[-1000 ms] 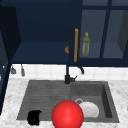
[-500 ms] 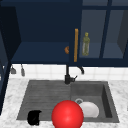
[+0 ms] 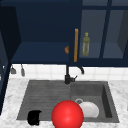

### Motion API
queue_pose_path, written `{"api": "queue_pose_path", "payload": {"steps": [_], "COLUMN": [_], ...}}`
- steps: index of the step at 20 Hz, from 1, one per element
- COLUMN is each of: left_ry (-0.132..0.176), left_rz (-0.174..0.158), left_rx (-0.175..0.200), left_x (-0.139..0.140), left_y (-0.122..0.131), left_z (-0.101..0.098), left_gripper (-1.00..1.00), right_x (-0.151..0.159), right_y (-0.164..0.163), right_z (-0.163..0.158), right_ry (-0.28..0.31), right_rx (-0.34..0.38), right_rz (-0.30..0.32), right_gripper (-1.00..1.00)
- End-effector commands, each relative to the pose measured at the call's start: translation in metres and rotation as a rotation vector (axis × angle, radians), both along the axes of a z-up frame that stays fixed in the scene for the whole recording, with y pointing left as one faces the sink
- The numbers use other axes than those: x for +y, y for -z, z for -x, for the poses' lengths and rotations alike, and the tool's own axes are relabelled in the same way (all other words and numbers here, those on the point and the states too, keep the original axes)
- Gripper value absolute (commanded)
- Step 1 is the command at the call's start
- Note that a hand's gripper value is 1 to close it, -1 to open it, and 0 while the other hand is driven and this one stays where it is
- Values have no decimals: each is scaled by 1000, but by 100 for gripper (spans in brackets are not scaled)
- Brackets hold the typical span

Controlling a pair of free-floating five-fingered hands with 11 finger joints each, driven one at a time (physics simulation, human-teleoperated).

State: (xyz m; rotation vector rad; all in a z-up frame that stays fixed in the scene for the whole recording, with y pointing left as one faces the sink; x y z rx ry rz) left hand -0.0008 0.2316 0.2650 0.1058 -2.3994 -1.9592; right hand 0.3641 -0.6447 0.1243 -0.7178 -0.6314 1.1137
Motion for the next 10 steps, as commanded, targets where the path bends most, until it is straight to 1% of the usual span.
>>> {"api": "queue_pose_path", "payload": {"steps": [1,4,6,8,10], "left_ry": [0,0,0,0,0], "left_rz": [0,0,0,0,0], "left_rx": [0,0,0,0,0], "left_x": [0,0,0,0,0], "left_y": [0,0,0,0,0], "left_z": [0,0,0,0,0], "left_gripper": [0,0,0,0,0], "right_x": [-11,-11,-9,-10,-13], "right_y": [5,12,21,28,29], "right_z": [1,1,-3,-8,-11], "right_ry": [21,17,8,2,4], "right_rx": [-1,-1,17,1,1], "right_rz": [0,0,5,11,18], "right_gripper": [-100,-100,-100,-100,-100]}}
